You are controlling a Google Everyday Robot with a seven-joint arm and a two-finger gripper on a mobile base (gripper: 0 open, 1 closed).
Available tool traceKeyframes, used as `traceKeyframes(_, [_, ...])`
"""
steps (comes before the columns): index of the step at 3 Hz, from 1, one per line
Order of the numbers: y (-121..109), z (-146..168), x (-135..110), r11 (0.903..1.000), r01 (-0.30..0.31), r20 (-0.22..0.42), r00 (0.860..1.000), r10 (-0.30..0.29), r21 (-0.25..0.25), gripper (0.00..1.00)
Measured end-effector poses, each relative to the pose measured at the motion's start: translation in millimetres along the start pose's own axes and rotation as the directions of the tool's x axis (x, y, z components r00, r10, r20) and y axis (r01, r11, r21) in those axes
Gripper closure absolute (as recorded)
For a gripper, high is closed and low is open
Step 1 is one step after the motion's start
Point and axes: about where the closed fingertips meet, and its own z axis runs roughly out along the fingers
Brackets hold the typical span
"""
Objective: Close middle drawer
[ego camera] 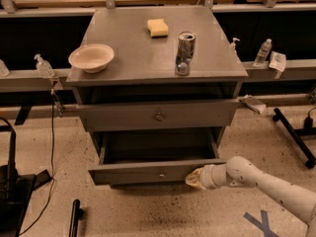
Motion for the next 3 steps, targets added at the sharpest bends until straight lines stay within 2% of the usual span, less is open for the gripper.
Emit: traceKeyframes(3, [-51.0,21.0,-20.9,0.9981,0.049,0.004,0.999,-0.049,0.038,1.0])
